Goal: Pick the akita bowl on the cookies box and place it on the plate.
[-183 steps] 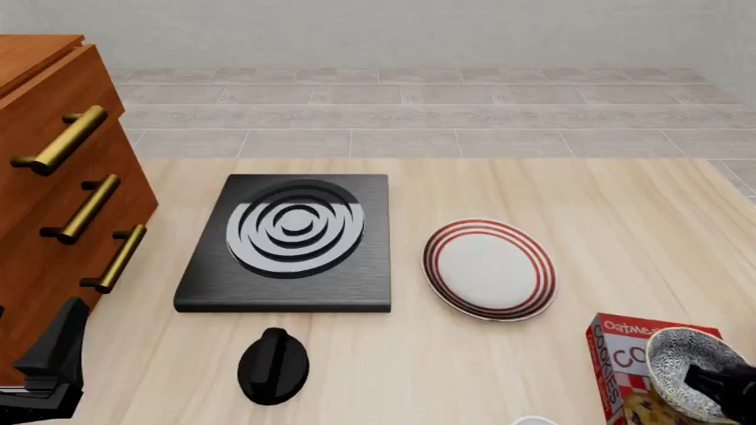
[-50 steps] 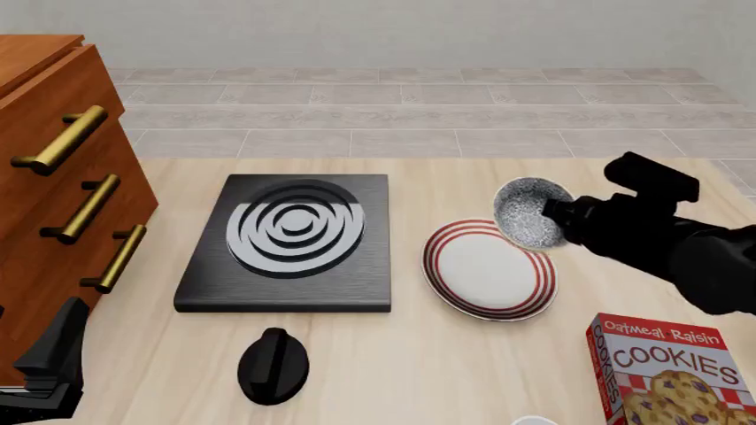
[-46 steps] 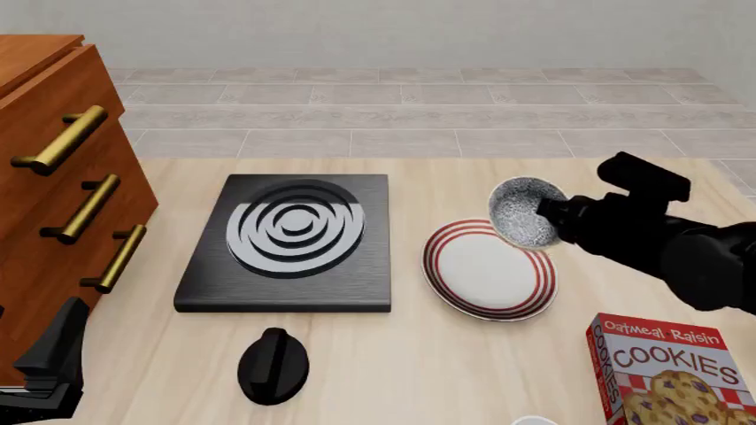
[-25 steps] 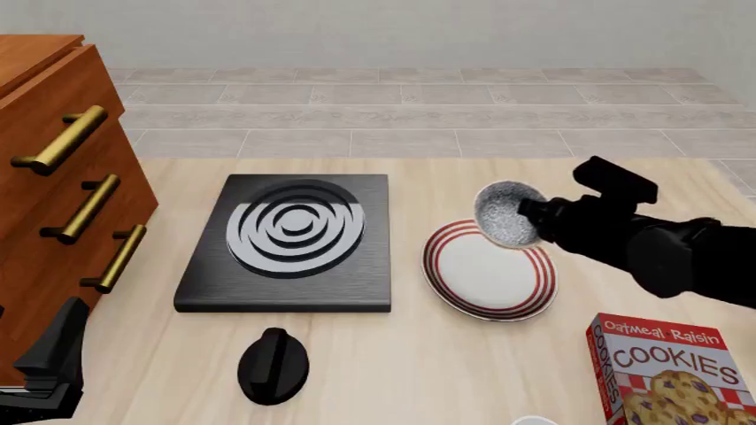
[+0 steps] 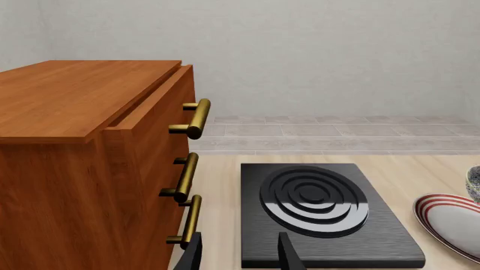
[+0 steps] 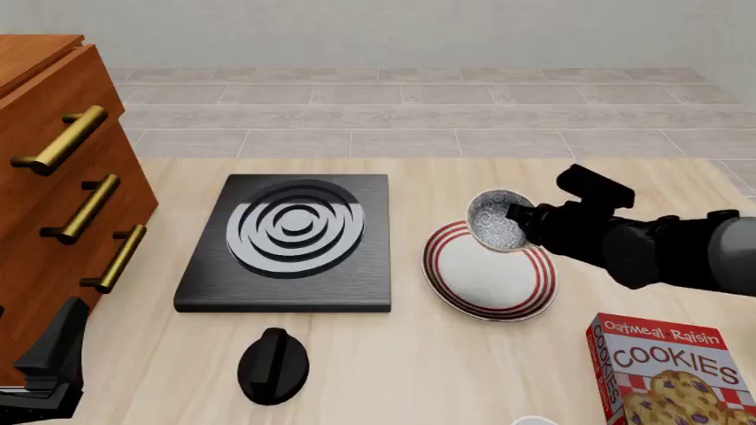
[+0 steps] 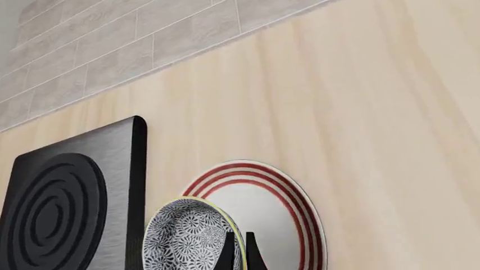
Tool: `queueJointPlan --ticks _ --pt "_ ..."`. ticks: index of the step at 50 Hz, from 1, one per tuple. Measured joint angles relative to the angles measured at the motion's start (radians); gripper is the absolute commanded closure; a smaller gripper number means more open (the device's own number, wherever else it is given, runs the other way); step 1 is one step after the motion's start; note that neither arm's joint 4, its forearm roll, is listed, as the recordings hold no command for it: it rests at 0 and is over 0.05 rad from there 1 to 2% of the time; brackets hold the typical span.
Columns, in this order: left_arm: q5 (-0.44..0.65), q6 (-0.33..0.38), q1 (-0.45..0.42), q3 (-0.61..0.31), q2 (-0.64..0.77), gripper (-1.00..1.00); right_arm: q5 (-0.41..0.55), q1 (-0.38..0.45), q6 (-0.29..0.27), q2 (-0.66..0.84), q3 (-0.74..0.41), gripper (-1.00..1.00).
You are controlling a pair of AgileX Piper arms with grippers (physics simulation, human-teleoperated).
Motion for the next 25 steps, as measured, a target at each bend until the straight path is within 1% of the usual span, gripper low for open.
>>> queueJointPlan --ticks 25 --pt "0.000 0.000 0.000 0.000 0.000 -1.00 -0.038 -0.016 -0.007 0.087 -0.009 1.00"
